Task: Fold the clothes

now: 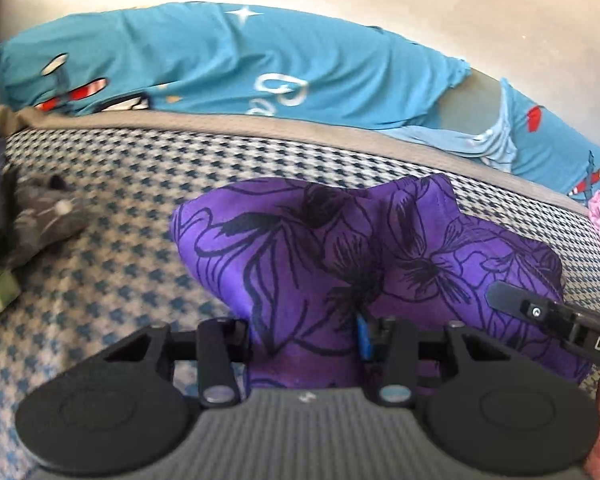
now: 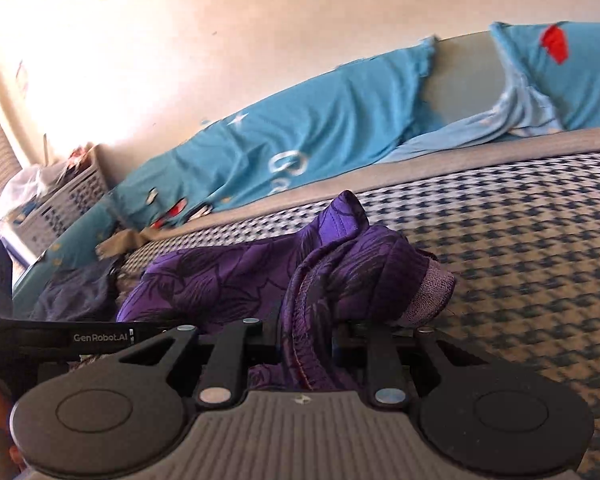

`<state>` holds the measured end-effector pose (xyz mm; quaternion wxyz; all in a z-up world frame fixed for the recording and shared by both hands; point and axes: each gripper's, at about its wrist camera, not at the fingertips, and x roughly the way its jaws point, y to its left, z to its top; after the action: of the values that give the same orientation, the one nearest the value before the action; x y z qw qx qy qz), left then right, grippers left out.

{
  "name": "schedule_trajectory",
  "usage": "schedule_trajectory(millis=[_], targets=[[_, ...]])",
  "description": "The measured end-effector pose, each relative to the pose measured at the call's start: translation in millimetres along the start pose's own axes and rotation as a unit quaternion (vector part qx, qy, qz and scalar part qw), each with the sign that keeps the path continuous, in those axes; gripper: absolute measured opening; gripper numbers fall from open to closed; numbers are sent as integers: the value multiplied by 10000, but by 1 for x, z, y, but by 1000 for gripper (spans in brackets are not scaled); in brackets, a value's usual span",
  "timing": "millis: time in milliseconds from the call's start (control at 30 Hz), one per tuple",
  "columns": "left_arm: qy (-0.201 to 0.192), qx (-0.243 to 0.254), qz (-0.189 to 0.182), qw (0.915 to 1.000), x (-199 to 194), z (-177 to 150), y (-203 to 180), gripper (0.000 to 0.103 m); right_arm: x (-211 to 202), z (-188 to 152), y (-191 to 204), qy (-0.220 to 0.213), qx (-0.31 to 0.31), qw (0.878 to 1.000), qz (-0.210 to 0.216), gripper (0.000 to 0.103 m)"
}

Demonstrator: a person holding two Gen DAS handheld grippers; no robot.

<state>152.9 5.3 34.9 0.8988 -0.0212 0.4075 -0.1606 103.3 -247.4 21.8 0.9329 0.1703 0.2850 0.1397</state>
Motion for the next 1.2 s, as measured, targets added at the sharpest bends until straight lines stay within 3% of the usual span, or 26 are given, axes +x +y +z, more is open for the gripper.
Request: schedule_trajectory(millis=[200,333,467,667,967,1200], targets=[[219,-111,94,9997,8,-13,19,44,15,-15,16,294,-15,9996,38,21],[239,-257,30,9994,12,-17,29,59,25,-25,12,545,199,9980,-267,29],[245,-423,-65,9988,15,-19,39,72,20,-29,-4,666,584,9954,-355,48],[179,-526,-108,9984,19,-21,51,89,18,-34,-17,854,664,9934,-392,57],[271,-774,-442,9957,28,-22,61,94,29,-38,-18,945,784,9919,-315,63],[259,-692,-511,9960,34,-23,60,98,40,-36,-12,932,716,9927,-284,69]])
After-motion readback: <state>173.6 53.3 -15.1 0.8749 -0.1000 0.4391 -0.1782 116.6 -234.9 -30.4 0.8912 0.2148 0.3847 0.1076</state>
